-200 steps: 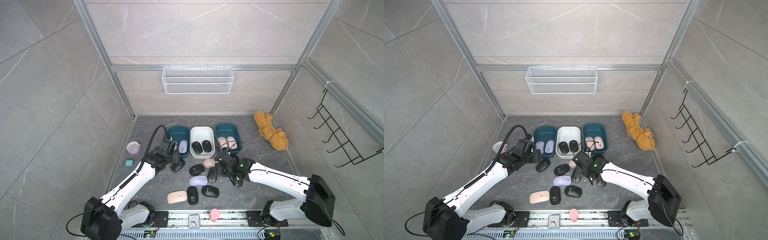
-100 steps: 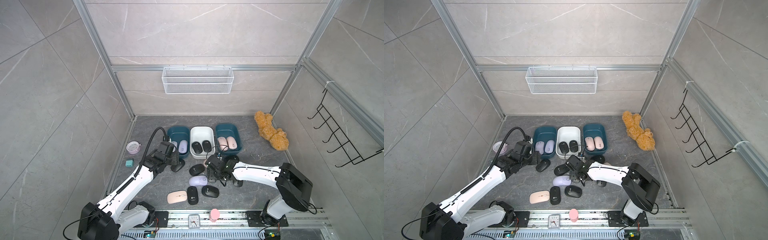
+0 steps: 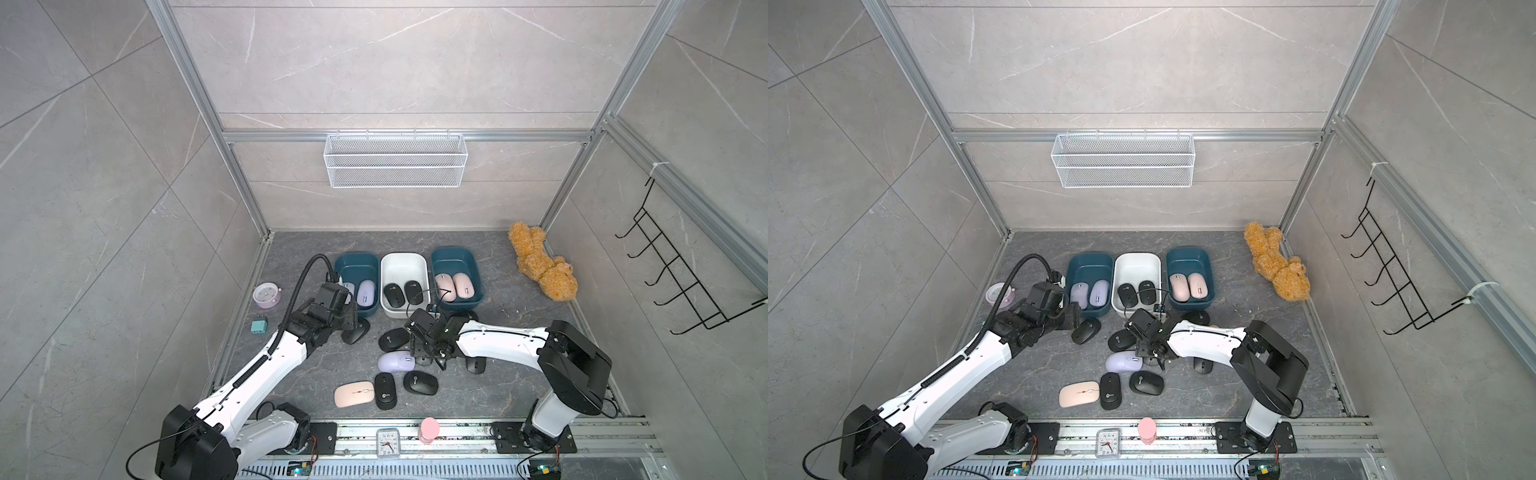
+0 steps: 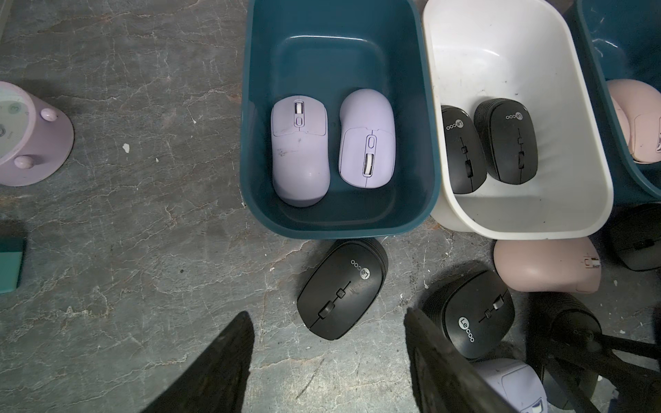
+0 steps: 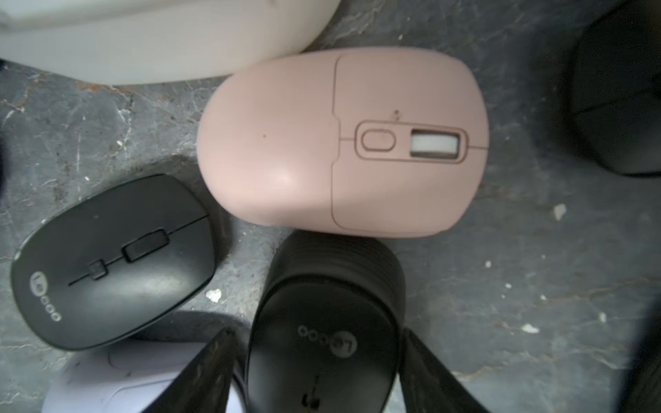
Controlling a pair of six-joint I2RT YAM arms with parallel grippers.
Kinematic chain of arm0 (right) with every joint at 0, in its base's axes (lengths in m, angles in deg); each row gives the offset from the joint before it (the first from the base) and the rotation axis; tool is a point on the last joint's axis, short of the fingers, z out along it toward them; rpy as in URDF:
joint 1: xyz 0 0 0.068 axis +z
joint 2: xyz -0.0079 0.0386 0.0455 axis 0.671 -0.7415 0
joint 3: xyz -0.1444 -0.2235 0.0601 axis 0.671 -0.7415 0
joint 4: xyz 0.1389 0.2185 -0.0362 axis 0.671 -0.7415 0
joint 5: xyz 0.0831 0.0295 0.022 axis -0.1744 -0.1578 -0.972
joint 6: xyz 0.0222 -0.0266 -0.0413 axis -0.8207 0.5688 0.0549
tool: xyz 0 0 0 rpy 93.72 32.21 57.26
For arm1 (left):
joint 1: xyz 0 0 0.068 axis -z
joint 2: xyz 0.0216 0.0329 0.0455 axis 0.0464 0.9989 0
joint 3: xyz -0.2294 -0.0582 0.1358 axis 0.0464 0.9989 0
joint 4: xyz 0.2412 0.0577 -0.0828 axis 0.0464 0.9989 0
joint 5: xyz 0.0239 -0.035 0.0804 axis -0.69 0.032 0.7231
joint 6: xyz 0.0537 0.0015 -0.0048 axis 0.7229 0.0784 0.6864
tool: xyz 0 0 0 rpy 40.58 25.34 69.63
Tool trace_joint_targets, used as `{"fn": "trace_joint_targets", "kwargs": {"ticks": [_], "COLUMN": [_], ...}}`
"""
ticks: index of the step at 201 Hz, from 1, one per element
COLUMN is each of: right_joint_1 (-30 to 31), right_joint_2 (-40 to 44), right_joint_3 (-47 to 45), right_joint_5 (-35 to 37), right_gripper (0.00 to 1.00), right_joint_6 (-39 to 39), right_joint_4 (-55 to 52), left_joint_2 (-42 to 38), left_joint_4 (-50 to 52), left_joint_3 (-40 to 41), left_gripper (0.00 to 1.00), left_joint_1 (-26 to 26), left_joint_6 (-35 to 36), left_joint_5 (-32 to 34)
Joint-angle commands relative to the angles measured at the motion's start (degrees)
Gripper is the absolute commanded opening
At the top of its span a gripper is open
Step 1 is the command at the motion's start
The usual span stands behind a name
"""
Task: Place the mice by color into the storage box
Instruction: Pick up the mouse from the center of the board.
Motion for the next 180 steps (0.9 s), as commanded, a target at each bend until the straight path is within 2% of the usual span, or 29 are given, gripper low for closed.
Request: {"fn": "trace_joint_targets", "kwargs": {"ticks": [1, 71, 180], "right_joint_1": [0.3, 0.3, 0.3], "right_joint_2": [-1.5, -2.8, -2.2], "right_joint_3": [1.6, 1.3, 0.0], "right_joint_5": [1.3, 2.6, 1.7], "right_gripper": [0.72, 0.7, 0.57], "right_joint_6": [-0.9, -0.6, 1.1], "right_joint_4": [-0.9, -1.9, -1.7], "left_joint_2": [-1.2, -1.0, -0.2], "left_joint_4": [-1.3, -1.2, 1.0], "left_joint_3": [-0.5, -0.7, -2.6], "left_gripper": [0.69, 0.7, 0.7], "left_joint_1": [-0.5, -0.4, -0.4], "left_joint_6": [1.1, 1.2, 1.1], "left_joint_5": [-0.2, 0.0, -0.2]}}
